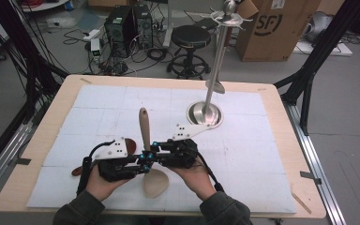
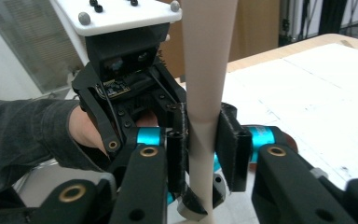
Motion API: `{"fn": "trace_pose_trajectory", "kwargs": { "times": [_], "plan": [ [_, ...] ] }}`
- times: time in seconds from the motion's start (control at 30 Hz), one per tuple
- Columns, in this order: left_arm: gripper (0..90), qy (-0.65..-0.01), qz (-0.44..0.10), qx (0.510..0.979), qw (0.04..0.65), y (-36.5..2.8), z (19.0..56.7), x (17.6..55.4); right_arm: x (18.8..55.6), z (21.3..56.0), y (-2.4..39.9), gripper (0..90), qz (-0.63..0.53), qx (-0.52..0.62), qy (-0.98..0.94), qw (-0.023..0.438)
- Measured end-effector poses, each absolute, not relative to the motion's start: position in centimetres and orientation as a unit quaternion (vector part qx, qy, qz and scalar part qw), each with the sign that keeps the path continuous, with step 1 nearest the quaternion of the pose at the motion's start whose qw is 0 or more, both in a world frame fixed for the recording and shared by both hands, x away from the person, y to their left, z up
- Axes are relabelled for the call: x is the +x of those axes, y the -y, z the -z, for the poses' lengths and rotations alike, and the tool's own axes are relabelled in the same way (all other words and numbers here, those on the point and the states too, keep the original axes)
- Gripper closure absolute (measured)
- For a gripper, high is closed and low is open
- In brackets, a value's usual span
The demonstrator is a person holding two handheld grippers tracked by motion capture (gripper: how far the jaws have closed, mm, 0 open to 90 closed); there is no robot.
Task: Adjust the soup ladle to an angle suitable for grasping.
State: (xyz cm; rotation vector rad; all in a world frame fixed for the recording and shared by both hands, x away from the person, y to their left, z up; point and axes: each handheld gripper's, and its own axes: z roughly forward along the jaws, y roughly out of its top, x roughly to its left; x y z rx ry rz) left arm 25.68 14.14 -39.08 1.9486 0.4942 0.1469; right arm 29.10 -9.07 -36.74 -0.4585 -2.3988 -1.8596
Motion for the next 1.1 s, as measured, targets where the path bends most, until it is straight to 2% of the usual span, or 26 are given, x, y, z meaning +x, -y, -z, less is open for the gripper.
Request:
{"fn": "trace_pose_trajectory", "kwargs": {
  "times": [0.43, 0.63, 0.7, 0.77, 1.1],
  "plan": [
    [79.3, -0.169, -0.042, 0.825, 0.537, -14.0, 39.0, 25.5, 29.3, 35.5, 9.7, 65.6, 0.618, -0.096, 0.778, 0.055],
    [79.0, -0.16, -0.042, 0.826, 0.538, -13.9, 38.9, 25.4, 29.4, 35.2, 9.9, 74.7, 0.623, -0.085, 0.775, 0.057],
    [78.0, -0.165, -0.04, 0.822, 0.543, -14.0, 38.9, 25.4, 29.3, 35.2, 9.8, 75.0, 0.624, -0.088, 0.775, 0.049],
    [64.9, -0.178, -0.046, 0.814, 0.55, -14.1, 38.8, 25.5, 29.1, 35.2, 9.7, 75.2, 0.621, -0.088, 0.778, 0.042],
    [64.4, -0.197, -0.069, 0.8, 0.562, -14.6, 38.5, 25.5, 28.2, 34.8, 9.2, 75.4, 0.627, -0.12, 0.77, -0.006]
  ]
}}
